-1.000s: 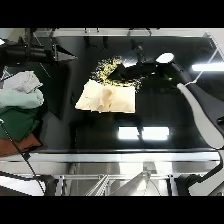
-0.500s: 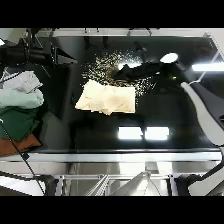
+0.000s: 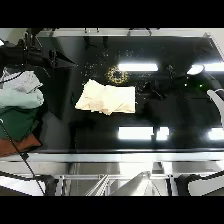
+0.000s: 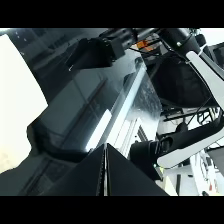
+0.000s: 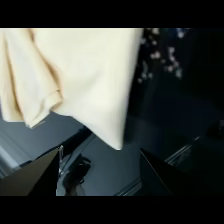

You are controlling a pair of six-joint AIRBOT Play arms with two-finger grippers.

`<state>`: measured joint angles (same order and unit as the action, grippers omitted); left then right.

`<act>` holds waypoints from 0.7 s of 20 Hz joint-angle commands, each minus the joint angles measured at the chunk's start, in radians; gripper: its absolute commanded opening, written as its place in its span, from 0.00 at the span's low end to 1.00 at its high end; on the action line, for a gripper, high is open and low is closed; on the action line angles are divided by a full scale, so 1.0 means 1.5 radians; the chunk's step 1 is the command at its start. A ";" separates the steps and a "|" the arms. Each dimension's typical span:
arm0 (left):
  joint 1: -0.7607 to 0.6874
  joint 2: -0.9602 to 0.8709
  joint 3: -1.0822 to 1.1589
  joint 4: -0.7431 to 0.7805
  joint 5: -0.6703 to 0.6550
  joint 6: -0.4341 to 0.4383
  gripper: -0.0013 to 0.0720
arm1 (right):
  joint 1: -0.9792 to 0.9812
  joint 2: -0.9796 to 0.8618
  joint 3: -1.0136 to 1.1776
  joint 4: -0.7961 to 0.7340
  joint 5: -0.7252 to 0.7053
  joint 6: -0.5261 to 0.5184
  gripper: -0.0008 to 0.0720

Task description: Fold the shirts.

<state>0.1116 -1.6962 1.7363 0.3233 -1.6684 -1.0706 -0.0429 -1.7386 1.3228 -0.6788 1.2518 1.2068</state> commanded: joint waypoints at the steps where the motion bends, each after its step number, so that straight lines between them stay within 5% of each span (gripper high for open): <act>1: -0.009 0.000 0.001 -0.001 -0.003 0.003 0.02 | 0.005 -0.054 -0.032 -0.017 -0.054 0.019 0.72; 3: -0.018 0.000 0.001 -0.001 -0.002 0.002 0.02 | 0.036 -0.097 -0.027 0.022 -0.079 0.019 0.69; 5: -0.026 0.000 0.001 -0.001 -0.003 -0.003 0.02 | 0.068 -0.128 -0.004 0.062 -0.085 0.011 0.54; 11: -0.041 0.000 0.001 -0.001 -0.003 -0.003 0.02 | 0.118 -0.186 0.118 0.113 -0.084 0.039 0.54; 12: -0.041 0.000 0.001 -0.001 -0.005 -0.003 0.02 | 0.118 -0.192 0.131 0.127 -0.083 0.038 0.44; 13: -0.041 0.000 0.001 -0.001 -0.006 -0.003 0.02 | 0.118 -0.192 0.139 0.135 -0.080 0.028 0.17; 14: -0.041 0.000 0.001 -0.001 -0.006 -0.003 0.02 | 0.117 -0.190 0.146 0.140 -0.066 0.021 0.04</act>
<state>0.0536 -1.6962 1.7363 0.3210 -1.6737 -1.0733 0.1234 -2.0106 1.4899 -0.5415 1.1233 1.2564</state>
